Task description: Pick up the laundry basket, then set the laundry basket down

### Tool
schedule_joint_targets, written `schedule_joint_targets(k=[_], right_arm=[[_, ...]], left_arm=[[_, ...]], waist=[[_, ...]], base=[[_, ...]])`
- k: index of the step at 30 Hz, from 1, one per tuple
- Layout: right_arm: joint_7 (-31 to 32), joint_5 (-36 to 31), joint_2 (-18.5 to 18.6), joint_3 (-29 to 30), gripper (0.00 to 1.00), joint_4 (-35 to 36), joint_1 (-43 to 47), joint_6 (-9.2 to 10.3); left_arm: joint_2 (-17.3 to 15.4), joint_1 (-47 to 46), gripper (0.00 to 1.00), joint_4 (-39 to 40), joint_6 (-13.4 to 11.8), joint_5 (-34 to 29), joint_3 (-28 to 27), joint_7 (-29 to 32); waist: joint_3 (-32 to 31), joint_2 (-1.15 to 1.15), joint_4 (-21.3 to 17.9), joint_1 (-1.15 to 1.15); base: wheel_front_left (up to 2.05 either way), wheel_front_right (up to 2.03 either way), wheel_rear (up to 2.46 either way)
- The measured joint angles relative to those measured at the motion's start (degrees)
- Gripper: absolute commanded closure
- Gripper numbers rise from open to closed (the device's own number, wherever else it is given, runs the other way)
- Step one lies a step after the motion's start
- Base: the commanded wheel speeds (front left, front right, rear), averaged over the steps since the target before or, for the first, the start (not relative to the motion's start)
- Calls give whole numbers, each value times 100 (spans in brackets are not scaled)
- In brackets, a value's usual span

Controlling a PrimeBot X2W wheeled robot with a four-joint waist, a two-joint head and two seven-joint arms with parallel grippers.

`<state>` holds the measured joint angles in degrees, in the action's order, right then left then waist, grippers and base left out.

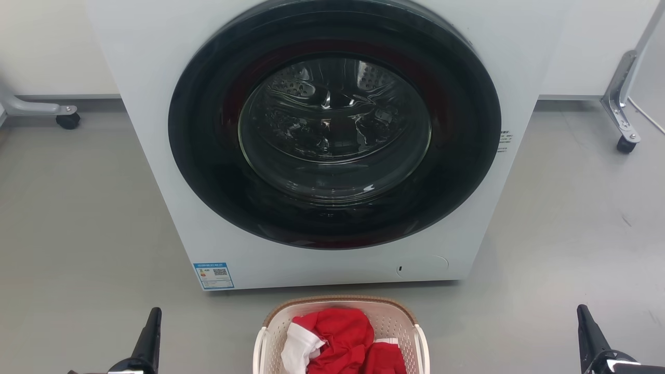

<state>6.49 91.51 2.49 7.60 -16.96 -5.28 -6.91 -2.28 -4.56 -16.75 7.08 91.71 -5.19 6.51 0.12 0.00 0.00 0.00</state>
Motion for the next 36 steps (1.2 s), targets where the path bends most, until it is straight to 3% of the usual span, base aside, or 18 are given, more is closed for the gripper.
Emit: schedule_joint_targets(k=[17, 18, 36], right_arm=[[0, 0, 0, 0, 100, 0, 0, 0], [0, -2, -5, -7, 0, -33, 12, 1], [-260, -98, -104, -372, 0, -290, 269, 37]], left_arm=[[0, 0, 100, 0, 0, 0, 0, 0], [7, 18, 0, -26, -2, 0, 4, 0], [76, 328, 0, -194, -9, -222, 312, -275]], waist=[[0, 0, 0, 0], [0, 0, 0, 0], [-1, 0, 5, 0]], base=[[0, 0, 0], [0, 0, 0], [0, 0, 0]])
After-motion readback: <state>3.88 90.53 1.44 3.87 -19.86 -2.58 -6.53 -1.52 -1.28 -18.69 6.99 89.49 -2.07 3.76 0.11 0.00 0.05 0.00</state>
